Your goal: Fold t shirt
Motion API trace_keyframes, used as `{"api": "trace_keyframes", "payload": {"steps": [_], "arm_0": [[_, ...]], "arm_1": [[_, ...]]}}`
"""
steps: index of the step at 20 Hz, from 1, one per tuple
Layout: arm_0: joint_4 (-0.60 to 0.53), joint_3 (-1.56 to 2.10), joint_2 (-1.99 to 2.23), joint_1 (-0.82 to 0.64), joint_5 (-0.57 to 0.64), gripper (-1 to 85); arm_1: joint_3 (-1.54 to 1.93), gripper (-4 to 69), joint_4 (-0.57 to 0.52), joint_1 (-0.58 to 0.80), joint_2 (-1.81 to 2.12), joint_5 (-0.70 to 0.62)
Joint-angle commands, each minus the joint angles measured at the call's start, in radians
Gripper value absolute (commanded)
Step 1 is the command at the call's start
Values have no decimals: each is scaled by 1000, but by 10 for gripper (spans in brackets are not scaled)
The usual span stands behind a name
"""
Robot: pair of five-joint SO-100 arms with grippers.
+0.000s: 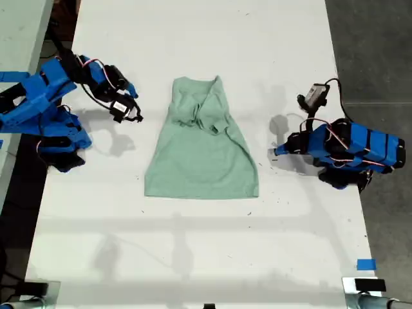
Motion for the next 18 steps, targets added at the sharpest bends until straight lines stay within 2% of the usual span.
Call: {"api": "trace_keyframes", "payload": {"steps": [1,4,9,11,12,14,15,16,18], "arm_0": [[-72,293,285,75,-98,0],[-114,523,591,132,-137,-1],[-109,703,965,140,-28,0],[-153,749,965,149,-41,7],[-160,762,965,155,-83,20],[-158,769,965,190,-91,22],[-158,770,965,225,-87,59],[-158,770,965,268,-91,-1],[-158,770,965,365,-87,36]], "arm_1": [[41,14,-26,12,11,-12],[41,14,-26,14,11,-14],[41,14,-26,14,11,-9],[41,14,-26,14,11,-8],[41,14,-26,14,11,-8],[41,14,-26,14,11,-8],[41,14,-26,14,11,-8],[41,14,-26,14,11,-9],[41,14,-26,14,11,-9]]}}
